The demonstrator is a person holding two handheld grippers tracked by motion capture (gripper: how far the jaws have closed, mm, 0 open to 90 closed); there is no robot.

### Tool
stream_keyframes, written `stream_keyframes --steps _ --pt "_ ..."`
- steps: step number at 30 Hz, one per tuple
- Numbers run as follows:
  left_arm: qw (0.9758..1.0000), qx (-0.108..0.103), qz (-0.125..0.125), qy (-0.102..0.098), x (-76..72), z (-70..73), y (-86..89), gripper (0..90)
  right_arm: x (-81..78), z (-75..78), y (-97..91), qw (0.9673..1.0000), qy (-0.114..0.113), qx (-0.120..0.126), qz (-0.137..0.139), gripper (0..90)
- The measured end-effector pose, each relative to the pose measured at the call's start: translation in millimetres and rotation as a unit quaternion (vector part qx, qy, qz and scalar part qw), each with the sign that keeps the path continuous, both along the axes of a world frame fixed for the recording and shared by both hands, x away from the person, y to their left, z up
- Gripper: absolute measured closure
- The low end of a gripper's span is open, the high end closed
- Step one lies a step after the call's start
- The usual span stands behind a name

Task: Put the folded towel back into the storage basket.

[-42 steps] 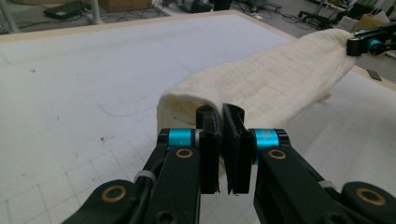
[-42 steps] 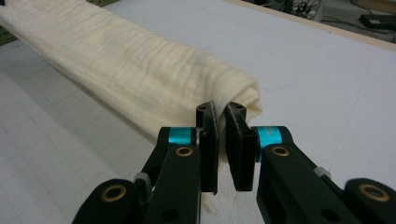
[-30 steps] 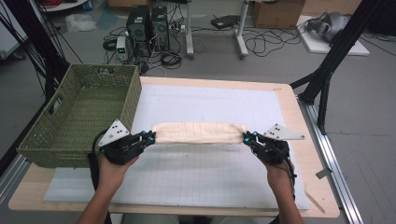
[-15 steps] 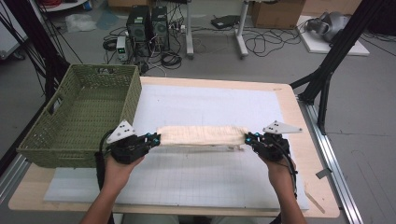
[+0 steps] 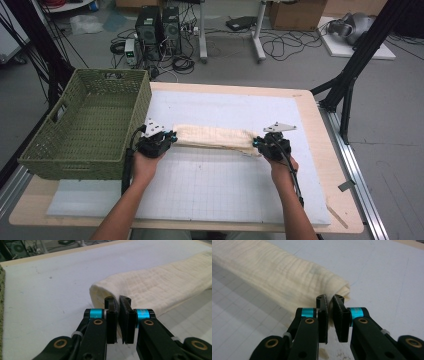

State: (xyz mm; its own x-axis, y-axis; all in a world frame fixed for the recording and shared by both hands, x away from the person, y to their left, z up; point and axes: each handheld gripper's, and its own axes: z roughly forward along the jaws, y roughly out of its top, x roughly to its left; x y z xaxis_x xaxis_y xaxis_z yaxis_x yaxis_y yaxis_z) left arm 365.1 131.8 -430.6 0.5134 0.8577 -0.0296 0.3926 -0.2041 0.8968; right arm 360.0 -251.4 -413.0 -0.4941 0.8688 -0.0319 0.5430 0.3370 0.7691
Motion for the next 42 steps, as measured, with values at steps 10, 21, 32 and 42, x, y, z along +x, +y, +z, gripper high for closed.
stream_keyframes --steps 10,21,32,42 --pt "0.9986 0.019 0.021 0.045 24.6 -18.2 -3.2 82.2 5.0 -20.2 8.8 0.9997 0.021 -0.006 -0.014 83.0" --pt "0.9961 0.021 0.039 0.077 26.0 -20.5 1.7 41.7 -2.2 -30.7 1.9 0.9983 0.038 0.015 -0.041 53.0" --pt "0.9945 0.010 -0.035 0.099 27.3 -21.8 -2.9 72.3 -6.8 -37.0 3.2 0.9944 0.059 0.084 -0.023 76.0" --pt "0.9947 0.005 -0.014 0.102 17.9 -8.9 -4.8 80.5 -13.9 -29.9 -0.1 0.9973 0.029 0.063 -0.022 82.8"
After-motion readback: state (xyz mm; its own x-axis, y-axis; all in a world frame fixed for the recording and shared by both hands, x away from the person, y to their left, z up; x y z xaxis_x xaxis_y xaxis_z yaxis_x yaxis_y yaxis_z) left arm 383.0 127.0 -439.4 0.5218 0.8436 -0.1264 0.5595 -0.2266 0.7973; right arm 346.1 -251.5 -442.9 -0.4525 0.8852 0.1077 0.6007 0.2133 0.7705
